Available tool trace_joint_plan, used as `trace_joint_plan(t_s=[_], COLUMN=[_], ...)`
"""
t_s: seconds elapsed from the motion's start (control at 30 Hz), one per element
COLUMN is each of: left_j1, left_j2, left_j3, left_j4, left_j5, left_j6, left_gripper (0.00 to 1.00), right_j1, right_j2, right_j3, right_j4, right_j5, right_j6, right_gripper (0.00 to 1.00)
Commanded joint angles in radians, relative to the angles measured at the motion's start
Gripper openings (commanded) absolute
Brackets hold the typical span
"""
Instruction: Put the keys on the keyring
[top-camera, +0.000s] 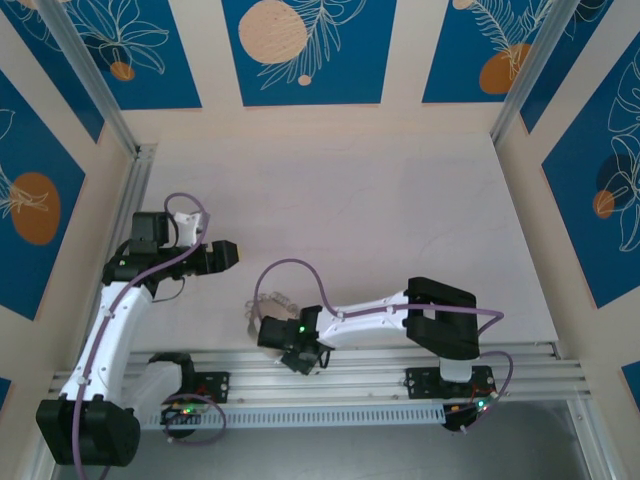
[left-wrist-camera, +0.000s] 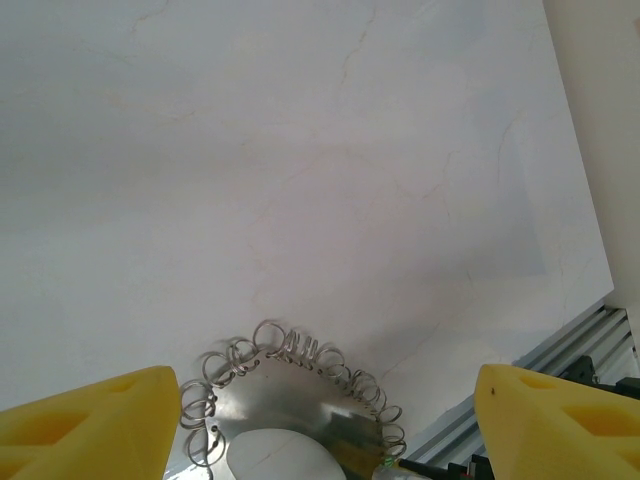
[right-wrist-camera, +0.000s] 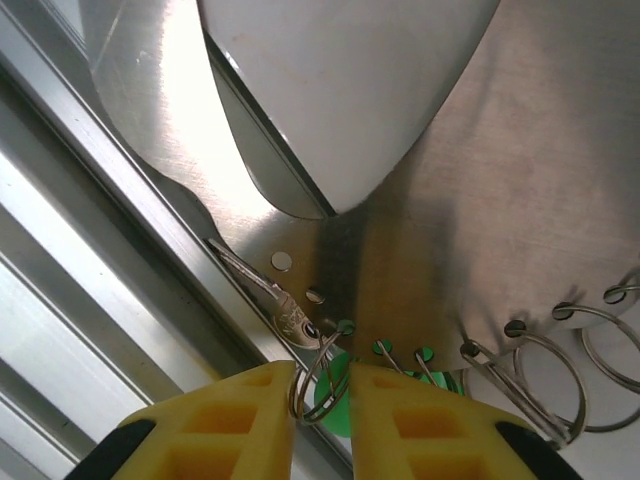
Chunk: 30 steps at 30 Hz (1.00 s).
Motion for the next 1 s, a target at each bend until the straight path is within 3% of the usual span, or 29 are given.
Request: trace_joint_plan(t_s=[0.0,0.43,0.53,0.73,0.97], left_j1=[0.017,0.017,0.017,0.017,0.016], left_j2=[-0.009,-0.013,-0.011,-0.008,-0.009], left_j3=[0.019,0.018,0.017,0.025,0.013], left_j4=[-0.007,-0.015,-0.012,-0.014,0.010], left_j5=[0.003,-0.002,-0.002,0.005,0.053], left_j6=[0.010,0.020,0.020,0.027,0.032], left_gripper=[0.77,0.77,0.77,0.75,0.75], right_j1=[-0.003,-0.034,-0.059,-0.151,-0.337], right_j2=[0.012,-0.022,-0.074,-0.248,-0.476], right_j3=[0.025,0.007,-0.035,-0.154,-0.321], right_j4=[-0.030,0.000,0.038,0.146,0.330], right_j5=[0.023,-0.007,-0.044,-0.174,-0.429], right_j6=[0.008,0.021,0.033,0.040,0.060], right_gripper=[0.18,0.00,0.00,0.00,0.00])
